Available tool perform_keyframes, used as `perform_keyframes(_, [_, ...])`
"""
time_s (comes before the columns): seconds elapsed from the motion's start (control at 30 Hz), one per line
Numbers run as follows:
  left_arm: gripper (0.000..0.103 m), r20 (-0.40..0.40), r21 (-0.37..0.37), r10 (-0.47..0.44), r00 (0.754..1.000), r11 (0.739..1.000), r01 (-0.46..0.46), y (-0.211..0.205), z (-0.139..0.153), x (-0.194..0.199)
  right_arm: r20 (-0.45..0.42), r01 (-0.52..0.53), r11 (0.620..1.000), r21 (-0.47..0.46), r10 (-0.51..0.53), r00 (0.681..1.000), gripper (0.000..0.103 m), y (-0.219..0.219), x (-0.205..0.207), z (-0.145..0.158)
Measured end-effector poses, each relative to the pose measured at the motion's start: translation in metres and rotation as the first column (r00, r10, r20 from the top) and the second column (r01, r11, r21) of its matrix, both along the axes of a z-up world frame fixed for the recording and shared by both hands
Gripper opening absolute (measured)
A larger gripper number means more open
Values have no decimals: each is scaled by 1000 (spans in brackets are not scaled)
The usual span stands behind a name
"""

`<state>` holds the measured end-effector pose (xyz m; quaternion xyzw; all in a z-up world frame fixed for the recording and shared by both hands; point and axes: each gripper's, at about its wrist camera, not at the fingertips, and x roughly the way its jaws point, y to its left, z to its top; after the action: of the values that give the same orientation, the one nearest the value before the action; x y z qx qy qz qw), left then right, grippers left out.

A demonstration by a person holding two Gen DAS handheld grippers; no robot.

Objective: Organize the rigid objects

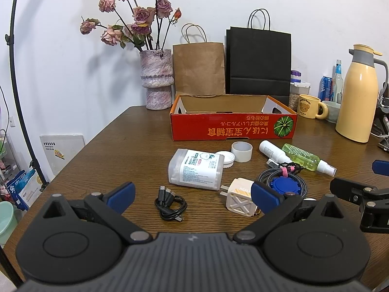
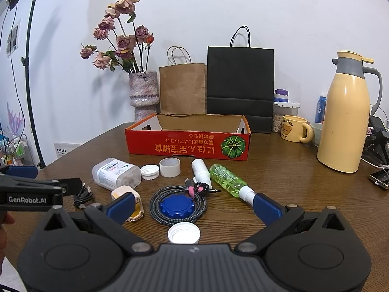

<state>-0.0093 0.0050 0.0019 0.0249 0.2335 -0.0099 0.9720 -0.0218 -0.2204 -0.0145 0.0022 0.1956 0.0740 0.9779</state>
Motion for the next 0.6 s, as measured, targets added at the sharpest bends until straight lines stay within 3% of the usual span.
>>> perform_keyframes(0.6, [103,1,-2,-1,1000,1000,1,-1,1,-1,5,-1,1000,0,1,1000,103,2,-2,3])
